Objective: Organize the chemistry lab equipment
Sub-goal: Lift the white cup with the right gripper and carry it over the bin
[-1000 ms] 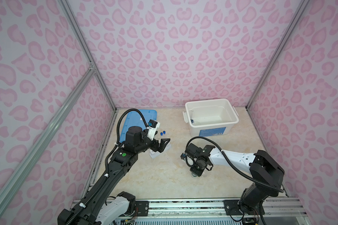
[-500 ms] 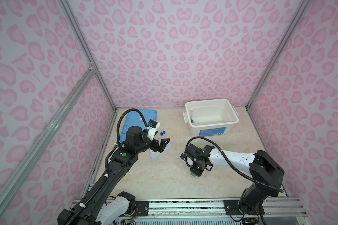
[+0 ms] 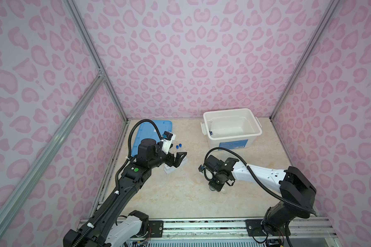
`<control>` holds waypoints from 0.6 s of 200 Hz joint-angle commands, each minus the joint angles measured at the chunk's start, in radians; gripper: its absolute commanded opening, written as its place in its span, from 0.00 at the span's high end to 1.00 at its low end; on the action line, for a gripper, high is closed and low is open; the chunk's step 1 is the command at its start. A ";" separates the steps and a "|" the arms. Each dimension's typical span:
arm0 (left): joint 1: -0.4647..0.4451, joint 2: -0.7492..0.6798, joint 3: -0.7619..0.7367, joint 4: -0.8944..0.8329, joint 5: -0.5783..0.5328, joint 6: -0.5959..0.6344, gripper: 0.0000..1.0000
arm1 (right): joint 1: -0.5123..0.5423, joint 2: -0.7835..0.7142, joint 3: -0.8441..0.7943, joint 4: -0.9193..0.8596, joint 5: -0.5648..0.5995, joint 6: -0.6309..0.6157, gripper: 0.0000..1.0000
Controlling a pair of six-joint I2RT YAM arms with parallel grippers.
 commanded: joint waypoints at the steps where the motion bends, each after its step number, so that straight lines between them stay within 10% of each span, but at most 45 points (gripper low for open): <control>1: 0.000 -0.001 0.003 0.020 0.003 0.001 0.03 | -0.015 -0.018 0.007 -0.022 -0.008 -0.001 0.90; 120: 0.000 -0.010 0.008 0.011 0.003 0.009 0.03 | -0.182 -0.151 0.206 -0.203 0.004 -0.066 0.91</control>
